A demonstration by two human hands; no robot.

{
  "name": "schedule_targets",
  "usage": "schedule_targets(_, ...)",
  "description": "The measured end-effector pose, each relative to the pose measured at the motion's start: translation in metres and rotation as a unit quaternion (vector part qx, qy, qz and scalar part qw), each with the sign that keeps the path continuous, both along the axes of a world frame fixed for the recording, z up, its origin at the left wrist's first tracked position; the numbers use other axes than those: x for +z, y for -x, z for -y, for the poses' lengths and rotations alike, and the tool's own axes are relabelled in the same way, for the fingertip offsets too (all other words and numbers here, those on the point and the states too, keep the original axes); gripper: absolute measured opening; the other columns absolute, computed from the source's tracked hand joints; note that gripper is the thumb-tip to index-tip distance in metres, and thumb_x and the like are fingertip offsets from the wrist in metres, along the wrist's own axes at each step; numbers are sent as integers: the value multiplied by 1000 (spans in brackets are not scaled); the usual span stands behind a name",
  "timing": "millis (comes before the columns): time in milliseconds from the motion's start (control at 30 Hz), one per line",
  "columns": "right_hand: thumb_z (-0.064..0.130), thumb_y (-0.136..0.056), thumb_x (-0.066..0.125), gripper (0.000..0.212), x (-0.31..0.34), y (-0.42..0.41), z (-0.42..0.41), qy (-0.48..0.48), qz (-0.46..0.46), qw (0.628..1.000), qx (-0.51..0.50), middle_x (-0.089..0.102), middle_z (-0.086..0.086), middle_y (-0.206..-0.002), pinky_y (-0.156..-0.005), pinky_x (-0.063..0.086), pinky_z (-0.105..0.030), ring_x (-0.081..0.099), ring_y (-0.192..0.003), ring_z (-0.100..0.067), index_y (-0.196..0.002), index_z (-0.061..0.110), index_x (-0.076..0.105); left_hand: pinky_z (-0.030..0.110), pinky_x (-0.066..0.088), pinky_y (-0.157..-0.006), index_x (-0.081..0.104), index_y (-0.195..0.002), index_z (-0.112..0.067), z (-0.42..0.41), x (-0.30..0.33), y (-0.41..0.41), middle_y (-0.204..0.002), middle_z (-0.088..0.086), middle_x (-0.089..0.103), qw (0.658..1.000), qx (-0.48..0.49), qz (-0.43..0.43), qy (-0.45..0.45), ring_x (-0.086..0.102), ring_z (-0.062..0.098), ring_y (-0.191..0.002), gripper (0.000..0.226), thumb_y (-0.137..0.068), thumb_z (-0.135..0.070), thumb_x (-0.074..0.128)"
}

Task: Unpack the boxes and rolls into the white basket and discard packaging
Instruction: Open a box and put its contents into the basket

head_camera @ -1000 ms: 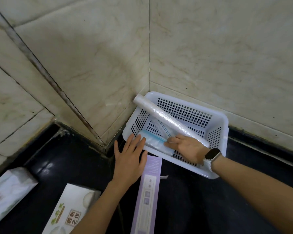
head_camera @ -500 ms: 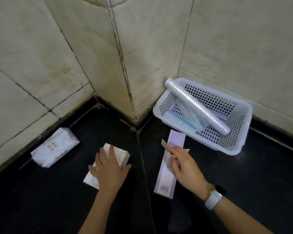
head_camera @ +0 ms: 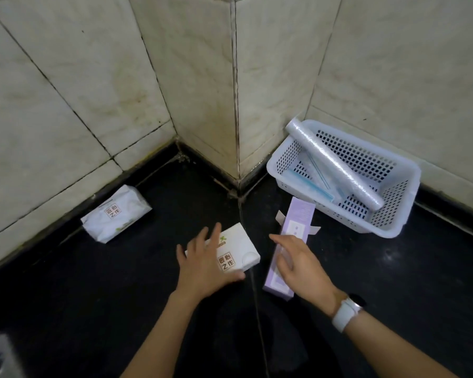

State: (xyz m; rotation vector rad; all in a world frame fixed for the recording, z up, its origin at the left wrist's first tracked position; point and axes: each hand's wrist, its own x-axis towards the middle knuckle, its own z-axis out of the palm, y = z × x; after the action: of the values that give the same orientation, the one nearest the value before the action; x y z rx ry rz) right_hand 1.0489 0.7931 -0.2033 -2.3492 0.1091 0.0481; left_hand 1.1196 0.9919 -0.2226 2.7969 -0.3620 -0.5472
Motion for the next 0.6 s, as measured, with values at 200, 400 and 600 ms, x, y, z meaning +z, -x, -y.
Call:
schedule_targets(200,42,-80,22,60,-23,12,-3,137,-29,988,58,46,-4,-136,-107,20,-28,34,-131,-20,-126,17,50,48,23,-104,3,-145,-36,3,-16,5,-147,6,19,998,-36,39,-27,22,28,-130,94,-72,-50,61)
schedule_targets(400,29,-82,40,43,-30,-14,-2,204,-29,979,9,50,-16,-133,-109,31,-53,37,-130,-35,-120,14,55,55,25,-104,9,-145,-34,-14,-9,-61,-147,11,22,994,42,99,-17,25,35,-128,96,-71,-48,67)
schedule_targets(600,35,-79,33,48,-44,-43,-3,263,-54,963,-1,49,-19,-135,-108,14,-52,29,-135,-35,-116,16,58,63,16,-107,11,-146,-30,-35,-17,-159,-151,15,17,990,88,105,-17,14,37,-137,89,-78,-39,67)
